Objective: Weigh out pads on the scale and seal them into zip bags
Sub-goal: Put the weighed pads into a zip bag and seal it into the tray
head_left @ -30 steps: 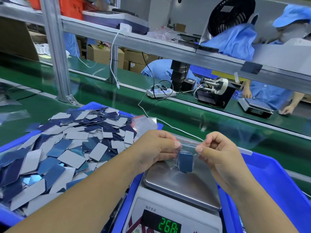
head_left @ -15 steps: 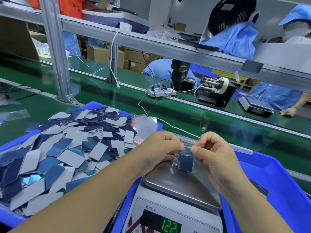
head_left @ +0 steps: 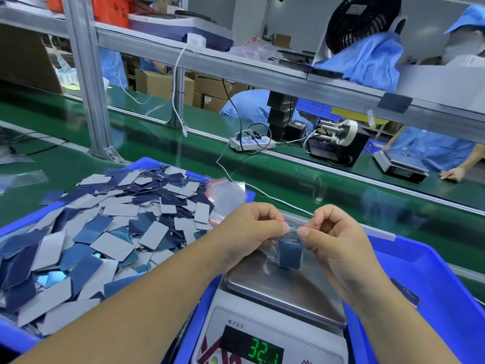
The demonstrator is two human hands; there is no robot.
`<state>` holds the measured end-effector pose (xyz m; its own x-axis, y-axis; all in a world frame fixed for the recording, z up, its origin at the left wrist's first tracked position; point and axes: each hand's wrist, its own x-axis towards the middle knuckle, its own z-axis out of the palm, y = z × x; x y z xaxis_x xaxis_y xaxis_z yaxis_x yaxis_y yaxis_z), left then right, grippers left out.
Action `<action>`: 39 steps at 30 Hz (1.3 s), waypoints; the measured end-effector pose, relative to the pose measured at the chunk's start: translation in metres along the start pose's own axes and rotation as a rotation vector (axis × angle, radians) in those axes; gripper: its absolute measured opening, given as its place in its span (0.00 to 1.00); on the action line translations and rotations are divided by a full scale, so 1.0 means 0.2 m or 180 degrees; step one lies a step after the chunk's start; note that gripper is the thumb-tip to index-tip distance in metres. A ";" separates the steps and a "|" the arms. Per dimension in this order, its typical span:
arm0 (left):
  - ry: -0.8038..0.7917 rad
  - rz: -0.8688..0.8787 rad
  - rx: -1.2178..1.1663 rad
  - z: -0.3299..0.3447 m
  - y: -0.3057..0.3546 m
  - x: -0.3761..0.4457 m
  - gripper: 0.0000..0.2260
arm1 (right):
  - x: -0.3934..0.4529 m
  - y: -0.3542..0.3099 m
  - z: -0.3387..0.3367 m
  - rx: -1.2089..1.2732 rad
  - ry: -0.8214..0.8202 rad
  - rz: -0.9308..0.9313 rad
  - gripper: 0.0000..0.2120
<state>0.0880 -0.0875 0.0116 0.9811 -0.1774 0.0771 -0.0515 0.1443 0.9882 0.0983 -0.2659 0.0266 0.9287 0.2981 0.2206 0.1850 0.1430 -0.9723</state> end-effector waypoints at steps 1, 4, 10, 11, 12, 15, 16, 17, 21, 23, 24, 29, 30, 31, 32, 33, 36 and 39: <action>-0.0010 0.0013 0.0014 0.00 0.00 0.00 0.04 | 0.00 0.00 0.00 0.0005 -0.0037 0.0003 0.18; -0.0049 0.0151 0.0273 0.01 -0.01 -0.01 0.03 | 0.00 0.00 0.01 0.0002 -0.0180 0.0032 0.15; 0.0040 0.0376 0.0484 0.01 -0.01 -0.01 0.02 | 0.00 0.01 0.00 -0.0275 -0.0211 -0.0104 0.10; 0.0062 0.0402 0.0503 0.01 -0.01 -0.01 0.02 | 0.00 0.01 0.00 -0.0297 -0.0187 -0.0131 0.10; 0.0084 0.0423 0.0531 0.02 -0.02 -0.01 0.02 | 0.00 0.01 0.00 -0.0307 -0.0170 -0.0160 0.10; 0.0113 0.0432 0.0624 0.02 -0.02 -0.01 0.02 | 0.01 0.01 0.00 -0.0304 -0.0172 -0.0228 0.11; 0.0107 0.0419 0.0631 0.02 -0.02 -0.01 0.02 | 0.01 0.01 0.00 -0.0288 -0.0187 -0.0239 0.12; 0.0096 0.0409 0.0626 0.02 -0.02 -0.01 0.02 | 0.01 0.01 0.00 -0.0284 -0.0197 -0.0242 0.13; 0.0074 0.0495 0.0634 0.02 -0.02 -0.01 0.02 | 0.01 0.01 -0.02 -0.0328 -0.0174 -0.0256 0.16; 0.0099 0.0539 0.0607 0.01 -0.01 -0.01 0.02 | 0.01 -0.01 -0.02 -0.0272 -0.0187 -0.0223 0.15; 0.0107 0.0533 0.0582 0.00 -0.01 -0.01 0.03 | 0.01 -0.01 -0.02 -0.0257 -0.0171 -0.0213 0.15; 0.0071 0.0381 0.0477 -0.04 0.02 -0.01 0.05 | 0.01 -0.02 -0.03 -0.0219 0.0014 -0.0304 0.16; 0.0083 0.0363 0.0462 -0.04 0.03 -0.01 0.05 | 0.01 -0.02 -0.04 -0.0225 0.0022 -0.0317 0.17; 0.0092 0.0350 0.0457 -0.04 0.03 0.00 0.04 | 0.01 -0.01 -0.04 -0.0233 0.0019 -0.0318 0.18; 0.0093 0.0340 0.0454 -0.04 0.03 -0.01 0.05 | 0.01 -0.01 -0.04 -0.0234 -0.0004 -0.0316 0.19; 0.0079 0.0340 0.0444 -0.04 0.03 -0.01 0.05 | 0.01 -0.01 -0.04 -0.0232 -0.0044 -0.0312 0.19; -0.0025 0.0364 0.0385 -0.05 0.03 -0.01 0.08 | 0.01 0.00 -0.04 -0.0327 -0.0200 -0.0265 0.11; -0.0089 0.0349 0.0440 -0.05 0.02 -0.01 0.08 | 0.01 0.00 -0.04 -0.0775 -0.0223 -0.0175 0.02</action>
<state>0.0875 -0.0767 0.0144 0.9628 -0.1951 0.1871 -0.1850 0.0295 0.9823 0.1030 -0.2729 0.0255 0.8922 0.3620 0.2702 0.3144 -0.0680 -0.9469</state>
